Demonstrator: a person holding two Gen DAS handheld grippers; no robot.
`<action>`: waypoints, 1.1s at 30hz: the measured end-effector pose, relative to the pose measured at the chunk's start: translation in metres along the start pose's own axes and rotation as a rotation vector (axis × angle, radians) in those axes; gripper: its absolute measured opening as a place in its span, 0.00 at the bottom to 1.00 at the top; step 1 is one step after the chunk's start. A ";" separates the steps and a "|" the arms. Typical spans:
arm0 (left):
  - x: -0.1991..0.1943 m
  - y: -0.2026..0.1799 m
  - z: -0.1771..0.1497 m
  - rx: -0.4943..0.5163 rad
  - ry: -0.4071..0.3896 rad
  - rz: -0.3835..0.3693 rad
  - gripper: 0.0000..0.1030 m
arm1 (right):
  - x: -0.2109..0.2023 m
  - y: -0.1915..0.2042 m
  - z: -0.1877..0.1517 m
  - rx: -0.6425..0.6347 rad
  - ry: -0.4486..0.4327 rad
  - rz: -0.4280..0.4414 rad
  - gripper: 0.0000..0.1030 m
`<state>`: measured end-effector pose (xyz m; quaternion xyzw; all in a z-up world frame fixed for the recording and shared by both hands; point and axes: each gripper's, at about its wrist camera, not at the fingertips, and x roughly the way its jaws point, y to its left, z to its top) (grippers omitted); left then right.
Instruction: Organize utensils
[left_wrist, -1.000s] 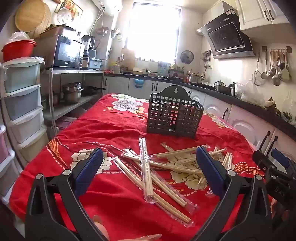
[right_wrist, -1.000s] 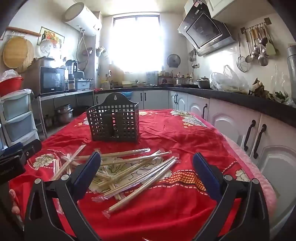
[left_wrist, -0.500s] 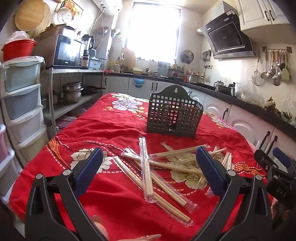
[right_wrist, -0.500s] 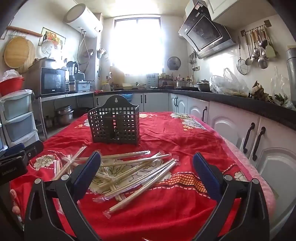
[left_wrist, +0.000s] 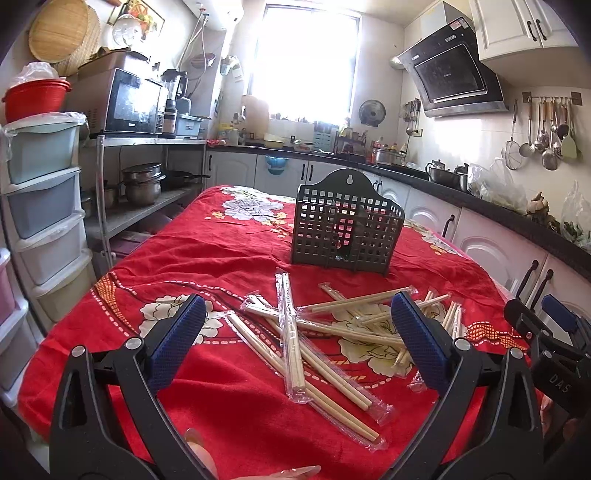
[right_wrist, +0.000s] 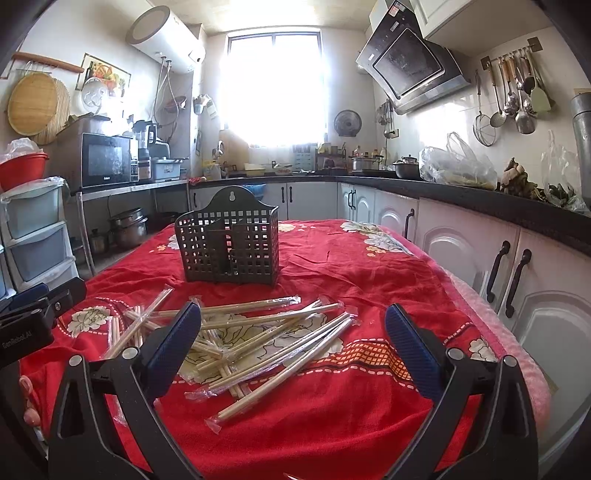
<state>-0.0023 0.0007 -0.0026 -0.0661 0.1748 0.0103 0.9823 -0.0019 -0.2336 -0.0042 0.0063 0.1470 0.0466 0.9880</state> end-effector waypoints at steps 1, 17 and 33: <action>0.001 0.000 0.001 0.001 0.000 0.000 0.90 | 0.000 0.000 0.000 0.001 0.001 0.001 0.94; 0.000 0.000 0.000 0.002 0.001 0.001 0.90 | 0.000 0.001 0.000 -0.003 0.002 0.002 0.94; 0.002 -0.001 0.000 0.002 0.002 -0.004 0.90 | 0.000 0.000 0.000 -0.001 0.006 0.002 0.94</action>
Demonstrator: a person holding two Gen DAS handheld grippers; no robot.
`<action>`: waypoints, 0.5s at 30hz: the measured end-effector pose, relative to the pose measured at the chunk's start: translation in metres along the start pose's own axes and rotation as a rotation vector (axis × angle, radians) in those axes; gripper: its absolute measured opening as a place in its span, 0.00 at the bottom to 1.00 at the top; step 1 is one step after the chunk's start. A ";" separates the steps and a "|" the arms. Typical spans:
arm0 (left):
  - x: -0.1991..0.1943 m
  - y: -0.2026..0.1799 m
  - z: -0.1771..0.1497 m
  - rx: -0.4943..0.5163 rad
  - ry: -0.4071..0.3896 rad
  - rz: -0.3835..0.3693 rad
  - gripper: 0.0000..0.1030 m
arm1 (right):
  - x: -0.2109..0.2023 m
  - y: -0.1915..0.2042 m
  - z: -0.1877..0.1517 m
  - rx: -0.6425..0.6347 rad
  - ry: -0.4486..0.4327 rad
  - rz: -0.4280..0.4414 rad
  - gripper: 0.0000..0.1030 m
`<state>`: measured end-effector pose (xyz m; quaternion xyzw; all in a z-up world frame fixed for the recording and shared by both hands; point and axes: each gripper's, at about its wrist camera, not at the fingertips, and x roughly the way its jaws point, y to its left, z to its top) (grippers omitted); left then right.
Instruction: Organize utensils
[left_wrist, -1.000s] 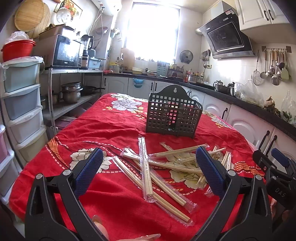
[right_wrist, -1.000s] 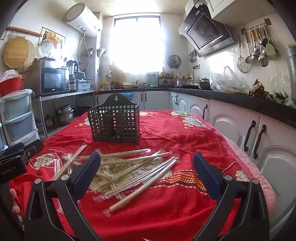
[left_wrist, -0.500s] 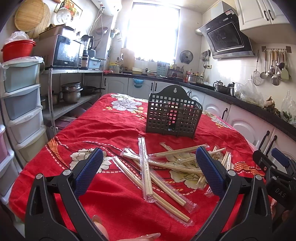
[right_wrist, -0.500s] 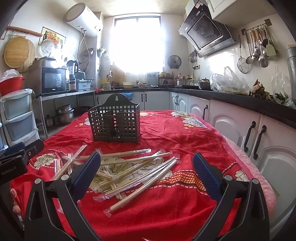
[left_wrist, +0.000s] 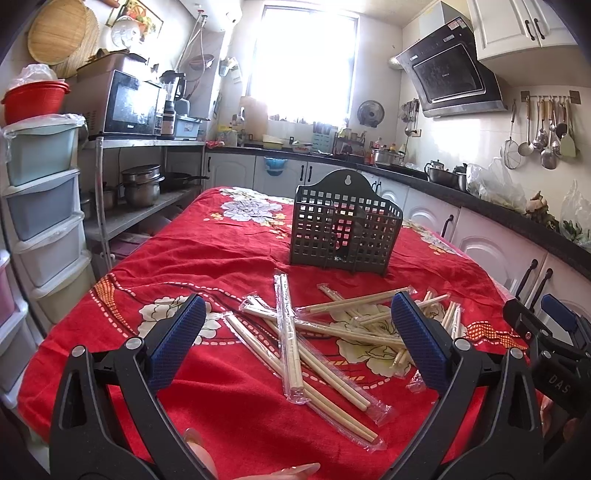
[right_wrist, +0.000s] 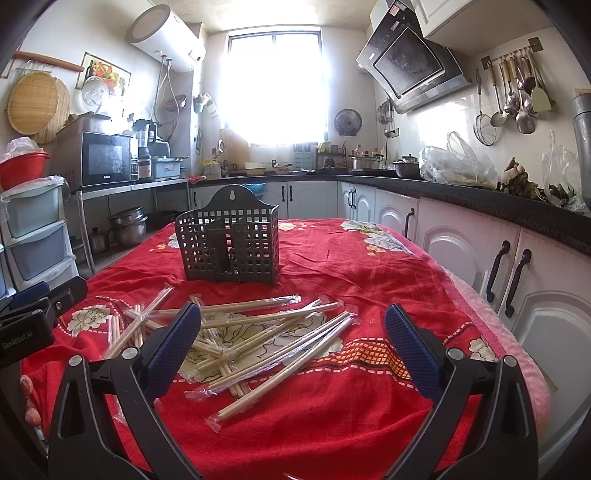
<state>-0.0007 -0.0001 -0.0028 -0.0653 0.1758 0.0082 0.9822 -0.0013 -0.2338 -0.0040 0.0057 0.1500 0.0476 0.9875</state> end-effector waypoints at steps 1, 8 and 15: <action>-0.001 -0.001 0.002 0.002 0.001 -0.001 0.90 | 0.000 0.000 0.000 0.001 0.002 0.001 0.94; 0.002 -0.002 0.004 0.005 0.008 0.004 0.90 | 0.005 0.002 0.003 -0.004 0.028 0.006 0.94; 0.011 0.007 0.010 -0.020 0.025 0.014 0.90 | 0.020 0.008 0.008 -0.023 0.074 0.021 0.94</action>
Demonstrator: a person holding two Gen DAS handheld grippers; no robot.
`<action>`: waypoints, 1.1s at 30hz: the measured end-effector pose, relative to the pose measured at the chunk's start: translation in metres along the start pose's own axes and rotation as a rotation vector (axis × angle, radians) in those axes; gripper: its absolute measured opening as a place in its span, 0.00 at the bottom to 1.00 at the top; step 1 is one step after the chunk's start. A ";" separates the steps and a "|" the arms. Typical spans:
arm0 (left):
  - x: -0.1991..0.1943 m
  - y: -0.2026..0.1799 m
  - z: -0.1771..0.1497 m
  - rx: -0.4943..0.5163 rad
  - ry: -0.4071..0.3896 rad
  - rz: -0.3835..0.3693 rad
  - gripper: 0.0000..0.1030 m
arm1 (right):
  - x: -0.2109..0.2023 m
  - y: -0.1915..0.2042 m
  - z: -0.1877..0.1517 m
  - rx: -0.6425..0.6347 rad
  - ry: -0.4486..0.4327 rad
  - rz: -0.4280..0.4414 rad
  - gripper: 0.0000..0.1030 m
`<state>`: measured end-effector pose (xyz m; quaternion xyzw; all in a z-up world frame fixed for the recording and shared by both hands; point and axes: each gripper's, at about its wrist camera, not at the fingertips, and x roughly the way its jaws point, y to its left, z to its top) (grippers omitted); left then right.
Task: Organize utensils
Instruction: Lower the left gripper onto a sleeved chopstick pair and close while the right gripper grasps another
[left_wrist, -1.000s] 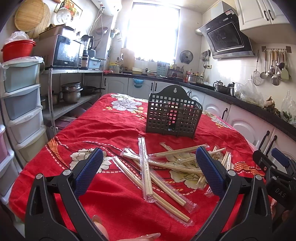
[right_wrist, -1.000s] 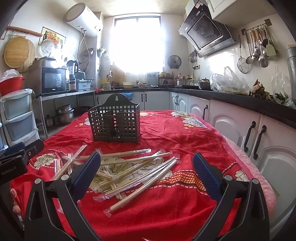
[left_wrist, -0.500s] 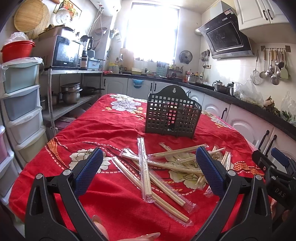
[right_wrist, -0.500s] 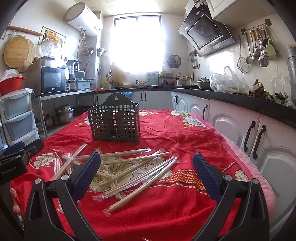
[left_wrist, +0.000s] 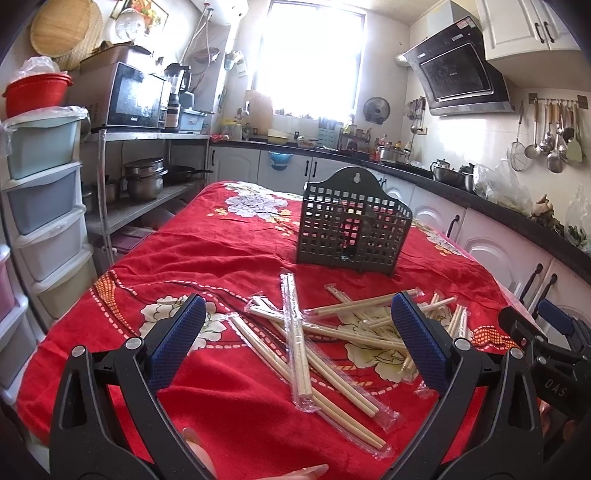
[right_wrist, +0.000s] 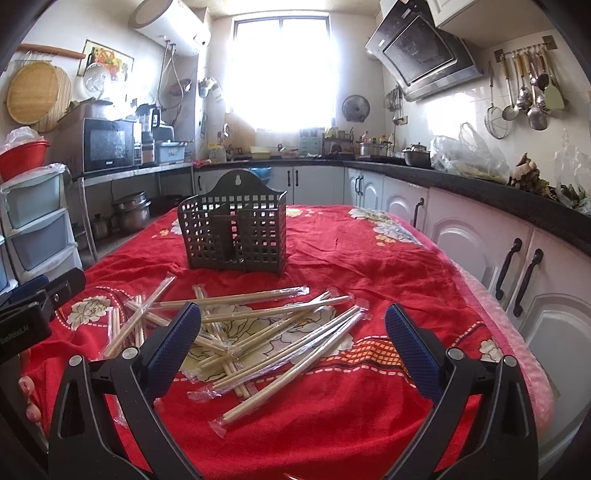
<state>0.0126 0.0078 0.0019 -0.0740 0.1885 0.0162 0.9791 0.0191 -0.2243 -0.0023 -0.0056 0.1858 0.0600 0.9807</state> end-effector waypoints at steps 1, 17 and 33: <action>0.002 0.003 0.003 -0.007 0.004 0.006 0.90 | 0.002 0.001 0.001 -0.005 0.007 0.000 0.94; 0.064 0.030 0.035 -0.054 0.191 -0.013 0.90 | 0.079 -0.008 0.021 0.062 0.272 0.048 0.94; 0.156 0.018 0.058 0.002 0.440 -0.119 0.90 | 0.139 -0.052 0.028 0.255 0.458 0.054 0.81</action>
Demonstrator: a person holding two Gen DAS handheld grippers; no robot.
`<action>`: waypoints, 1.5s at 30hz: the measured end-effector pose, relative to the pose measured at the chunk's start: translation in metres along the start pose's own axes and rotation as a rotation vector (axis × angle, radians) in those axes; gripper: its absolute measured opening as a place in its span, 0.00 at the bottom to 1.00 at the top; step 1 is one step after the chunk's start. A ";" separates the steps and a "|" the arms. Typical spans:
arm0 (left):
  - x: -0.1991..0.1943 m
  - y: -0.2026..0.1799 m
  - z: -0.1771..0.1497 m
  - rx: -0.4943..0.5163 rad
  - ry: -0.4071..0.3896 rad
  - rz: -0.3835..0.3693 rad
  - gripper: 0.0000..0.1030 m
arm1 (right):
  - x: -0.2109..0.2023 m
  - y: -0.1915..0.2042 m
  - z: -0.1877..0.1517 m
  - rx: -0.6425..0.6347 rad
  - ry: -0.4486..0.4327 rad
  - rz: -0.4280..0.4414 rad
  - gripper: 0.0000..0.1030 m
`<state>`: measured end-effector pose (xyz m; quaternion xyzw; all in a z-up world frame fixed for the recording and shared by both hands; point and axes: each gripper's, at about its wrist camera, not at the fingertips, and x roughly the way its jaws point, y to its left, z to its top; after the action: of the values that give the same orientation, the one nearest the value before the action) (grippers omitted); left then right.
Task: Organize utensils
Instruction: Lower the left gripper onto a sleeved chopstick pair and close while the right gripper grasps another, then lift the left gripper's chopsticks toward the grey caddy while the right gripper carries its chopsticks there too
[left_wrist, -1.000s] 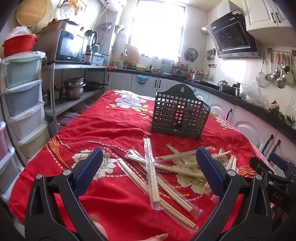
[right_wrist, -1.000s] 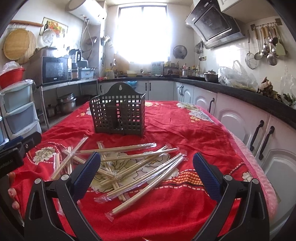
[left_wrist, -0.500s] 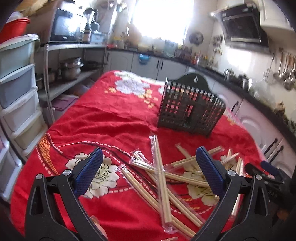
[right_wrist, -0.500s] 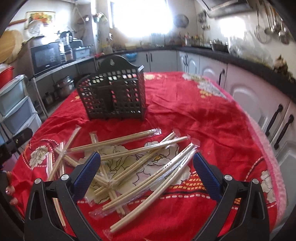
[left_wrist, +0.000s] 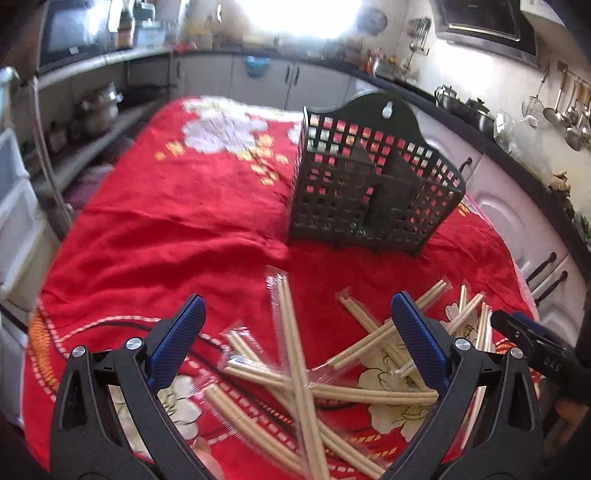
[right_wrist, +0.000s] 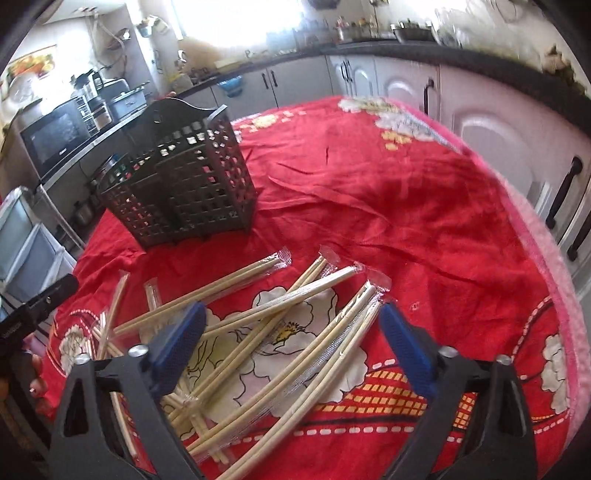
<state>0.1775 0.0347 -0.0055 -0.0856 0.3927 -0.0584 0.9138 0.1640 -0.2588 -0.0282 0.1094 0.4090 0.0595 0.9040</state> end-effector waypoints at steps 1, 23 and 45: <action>0.006 0.001 0.003 -0.001 0.021 -0.014 0.87 | 0.004 -0.002 0.001 0.016 0.014 0.006 0.80; 0.090 0.032 0.029 -0.164 0.280 -0.086 0.53 | 0.059 -0.059 0.040 0.349 0.185 0.115 0.34; 0.083 0.038 0.048 -0.114 0.256 -0.042 0.00 | 0.032 -0.069 0.064 0.325 0.085 0.182 0.15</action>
<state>0.2714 0.0630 -0.0395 -0.1376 0.5068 -0.0655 0.8485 0.2343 -0.3285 -0.0274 0.2880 0.4396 0.0786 0.8471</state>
